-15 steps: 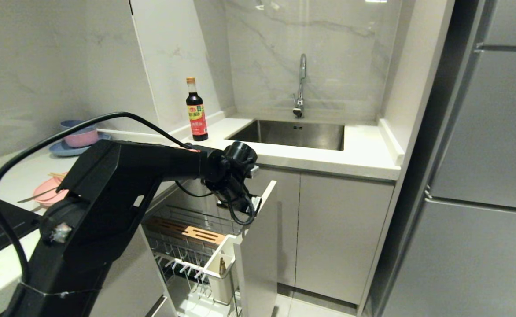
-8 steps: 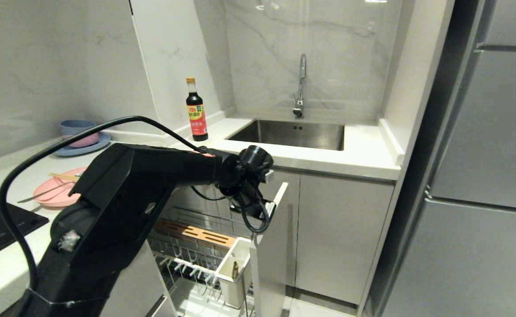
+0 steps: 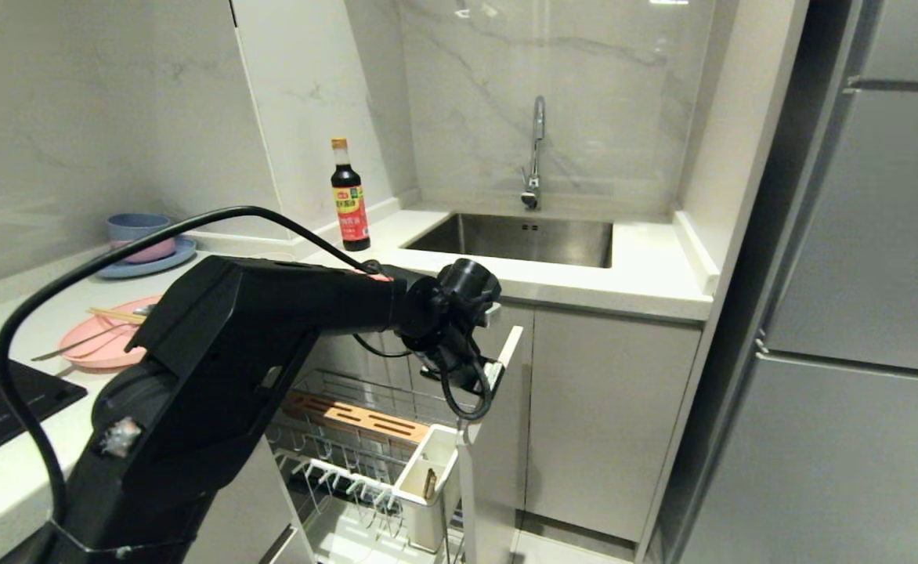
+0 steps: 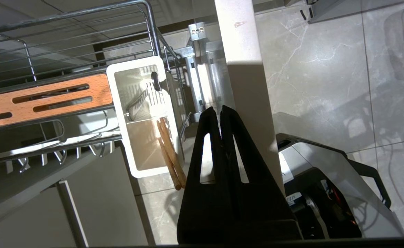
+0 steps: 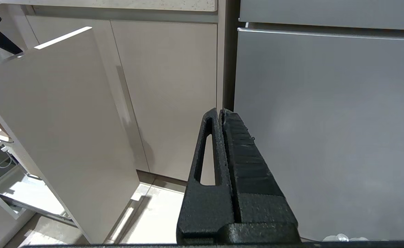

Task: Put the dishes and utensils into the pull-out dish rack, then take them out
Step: Open the cupboard

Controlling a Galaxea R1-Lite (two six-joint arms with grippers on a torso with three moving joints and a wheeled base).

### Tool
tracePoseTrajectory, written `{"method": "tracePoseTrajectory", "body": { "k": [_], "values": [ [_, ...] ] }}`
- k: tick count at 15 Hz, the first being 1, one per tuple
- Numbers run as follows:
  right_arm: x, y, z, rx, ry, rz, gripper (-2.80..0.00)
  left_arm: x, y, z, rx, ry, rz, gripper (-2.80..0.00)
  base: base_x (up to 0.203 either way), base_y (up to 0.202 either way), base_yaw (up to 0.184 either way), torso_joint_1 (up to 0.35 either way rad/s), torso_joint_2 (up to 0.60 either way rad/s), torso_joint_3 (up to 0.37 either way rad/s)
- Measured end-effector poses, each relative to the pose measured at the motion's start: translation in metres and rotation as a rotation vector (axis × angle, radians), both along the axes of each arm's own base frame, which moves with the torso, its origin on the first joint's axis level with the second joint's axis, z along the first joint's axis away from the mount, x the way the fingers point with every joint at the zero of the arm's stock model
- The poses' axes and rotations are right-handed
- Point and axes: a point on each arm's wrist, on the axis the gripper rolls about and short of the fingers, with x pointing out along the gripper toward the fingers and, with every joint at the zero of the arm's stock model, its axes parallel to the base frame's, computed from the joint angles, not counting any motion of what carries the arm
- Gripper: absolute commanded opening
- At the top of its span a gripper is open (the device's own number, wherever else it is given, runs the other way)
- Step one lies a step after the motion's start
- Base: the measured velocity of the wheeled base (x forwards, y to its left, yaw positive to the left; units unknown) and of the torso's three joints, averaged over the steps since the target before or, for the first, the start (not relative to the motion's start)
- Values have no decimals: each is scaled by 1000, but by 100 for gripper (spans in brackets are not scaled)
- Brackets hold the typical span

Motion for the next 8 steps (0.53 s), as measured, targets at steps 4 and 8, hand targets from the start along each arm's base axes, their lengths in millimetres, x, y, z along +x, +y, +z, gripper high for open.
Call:
{"method": "tracePoseTrajectory", "body": {
  "k": [4, 8],
  "values": [
    [0, 0, 0, 0, 0, 0, -280, -9, -14, 1, -3, -4, -35, -280, 0, 0, 0, 0, 0, 0],
    [0, 0, 0, 0, 0, 0, -280, -15, -24, -1, -12, -5, -45, -280, 0, 0, 0, 0, 0, 0]
  ]
}}
